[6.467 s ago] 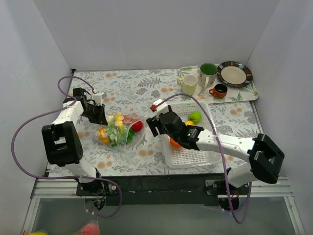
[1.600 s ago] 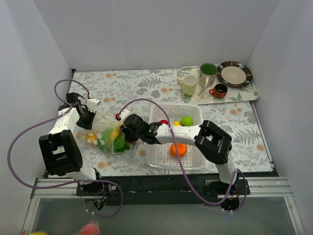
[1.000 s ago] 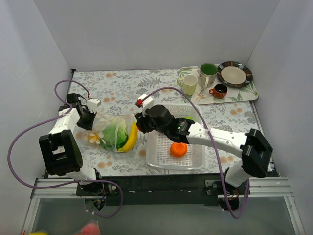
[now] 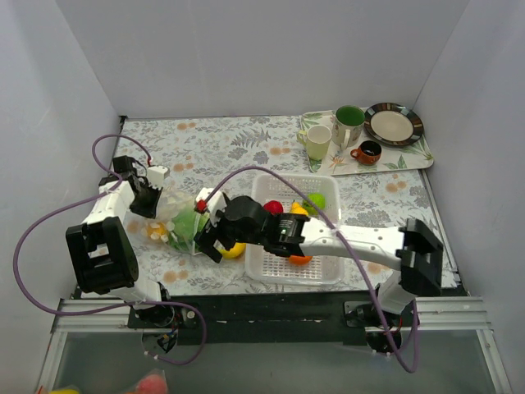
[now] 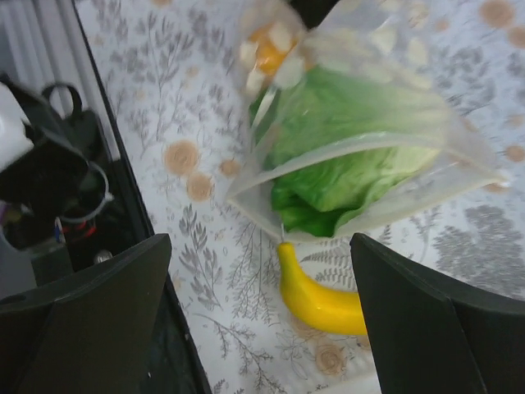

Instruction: Open the zip-top bag and remove the fake food

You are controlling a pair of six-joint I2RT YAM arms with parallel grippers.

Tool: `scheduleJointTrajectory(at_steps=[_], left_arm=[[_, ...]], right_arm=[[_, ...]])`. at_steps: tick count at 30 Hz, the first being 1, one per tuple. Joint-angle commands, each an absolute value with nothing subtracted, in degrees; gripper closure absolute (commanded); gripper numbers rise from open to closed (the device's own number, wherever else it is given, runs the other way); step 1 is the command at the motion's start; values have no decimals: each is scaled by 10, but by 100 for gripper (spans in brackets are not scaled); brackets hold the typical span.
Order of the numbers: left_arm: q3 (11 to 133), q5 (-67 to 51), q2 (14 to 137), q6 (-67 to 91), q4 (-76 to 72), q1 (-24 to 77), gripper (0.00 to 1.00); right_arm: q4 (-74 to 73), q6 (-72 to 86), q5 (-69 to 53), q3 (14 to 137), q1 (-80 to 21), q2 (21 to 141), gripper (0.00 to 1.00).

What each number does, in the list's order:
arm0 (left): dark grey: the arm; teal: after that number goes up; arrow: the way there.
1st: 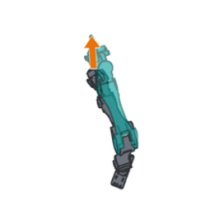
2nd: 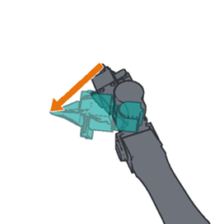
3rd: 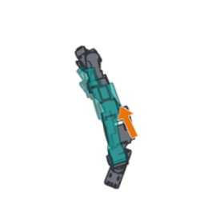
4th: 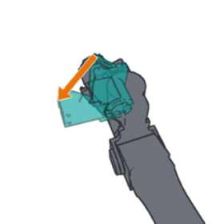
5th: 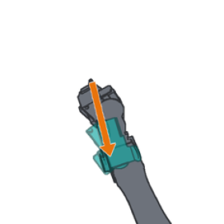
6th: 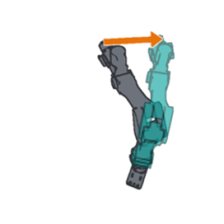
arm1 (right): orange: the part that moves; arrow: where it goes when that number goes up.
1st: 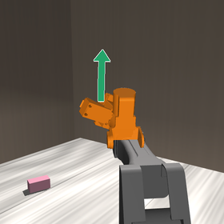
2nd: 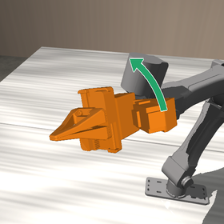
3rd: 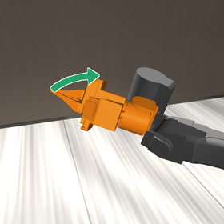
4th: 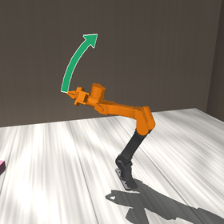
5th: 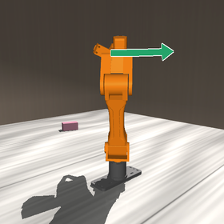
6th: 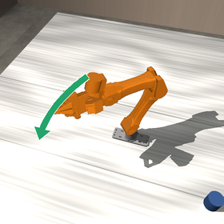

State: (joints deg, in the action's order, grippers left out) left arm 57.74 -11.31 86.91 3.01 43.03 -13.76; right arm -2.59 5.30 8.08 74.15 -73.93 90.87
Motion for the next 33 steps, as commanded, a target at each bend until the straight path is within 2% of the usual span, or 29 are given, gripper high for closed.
scheduleJointTrajectory(at_steps=[1,10,16,27,33], left_arm=[[569,-105,864,26,420,-136,100],[572,-122,876,30,431,-136,100],[571,-127,870,32,432,-135,100],[581,-131,875,37,439,-136,100],[579,-126,878,35,437,-135,100]], right_arm=[[-32,19,-23,716,-731,960,1],[-60,19,62,586,-729,890,2],[-71,2,97,546,-729,852,1],[-48,-102,75,676,-729,974,3],[-41,-112,65,693,-729,1024,6]])
